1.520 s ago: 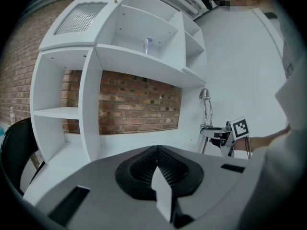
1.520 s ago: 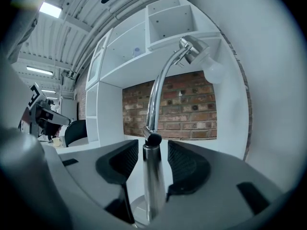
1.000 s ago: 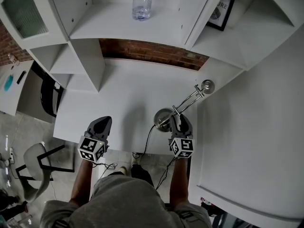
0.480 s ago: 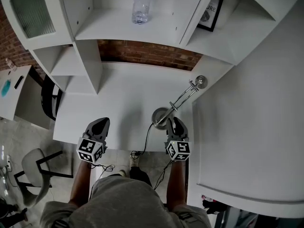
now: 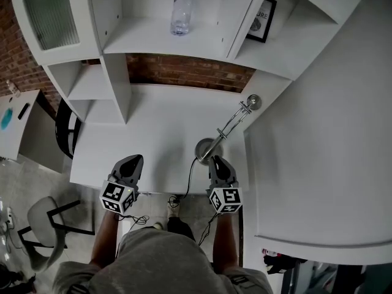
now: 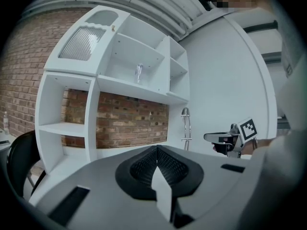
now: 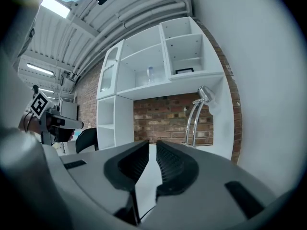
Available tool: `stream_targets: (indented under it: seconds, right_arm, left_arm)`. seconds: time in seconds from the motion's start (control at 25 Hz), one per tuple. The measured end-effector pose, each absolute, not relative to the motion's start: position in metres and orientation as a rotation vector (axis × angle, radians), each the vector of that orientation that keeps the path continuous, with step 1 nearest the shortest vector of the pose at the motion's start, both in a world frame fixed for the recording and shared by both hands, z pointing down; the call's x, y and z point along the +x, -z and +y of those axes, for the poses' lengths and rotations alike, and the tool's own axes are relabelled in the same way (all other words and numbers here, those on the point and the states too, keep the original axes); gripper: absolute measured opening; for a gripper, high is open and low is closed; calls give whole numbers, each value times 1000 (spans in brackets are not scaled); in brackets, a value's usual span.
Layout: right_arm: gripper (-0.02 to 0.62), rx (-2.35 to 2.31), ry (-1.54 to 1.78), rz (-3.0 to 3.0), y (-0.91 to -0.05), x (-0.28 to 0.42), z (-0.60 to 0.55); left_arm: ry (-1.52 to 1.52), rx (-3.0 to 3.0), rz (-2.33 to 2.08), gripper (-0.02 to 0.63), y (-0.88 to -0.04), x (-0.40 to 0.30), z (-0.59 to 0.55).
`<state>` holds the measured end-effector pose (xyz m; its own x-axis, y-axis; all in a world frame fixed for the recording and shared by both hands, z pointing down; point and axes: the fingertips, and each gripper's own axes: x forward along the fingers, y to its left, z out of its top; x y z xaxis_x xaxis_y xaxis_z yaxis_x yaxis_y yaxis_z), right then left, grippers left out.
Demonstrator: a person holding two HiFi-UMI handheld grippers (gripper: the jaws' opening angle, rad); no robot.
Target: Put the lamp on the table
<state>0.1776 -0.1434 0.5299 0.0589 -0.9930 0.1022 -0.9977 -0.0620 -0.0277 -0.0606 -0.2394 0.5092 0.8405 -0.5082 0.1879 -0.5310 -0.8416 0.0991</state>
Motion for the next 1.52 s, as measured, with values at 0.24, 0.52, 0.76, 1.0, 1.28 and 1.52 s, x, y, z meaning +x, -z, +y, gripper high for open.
stream_targets:
  seconds: [0.24, 0.52, 0.76, 1.0, 1.28, 1.52]
  right_arm:
    - [57, 2245, -122, -2136, -520, 146, -125]
    - [49, 2244, -107, -2149, -516, 117, -101]
    - [35, 2263, -95, -2149, -512, 101, -81]
    - [31, 2269, -97, -2173, -510, 86, -69]
    - [30, 2268, -86, -2180, -506, 80, -67]
    - [25, 2262, -80, -2178, -505, 78, -67]
  left_arm:
    - [-213, 2887, -789, 5, -502, -71, -221]
    - [-204, 2892, -762, 5, -504, -84, -198]
    - [-191, 2901, -748, 5, -499, -94, -185]
    - [-180, 2907, -750, 5, -495, -103, -178]
    - [-192, 2909, -739, 5, -494, -109, -171]
    - [-195, 2907, -743, 5, -494, -112, -171]
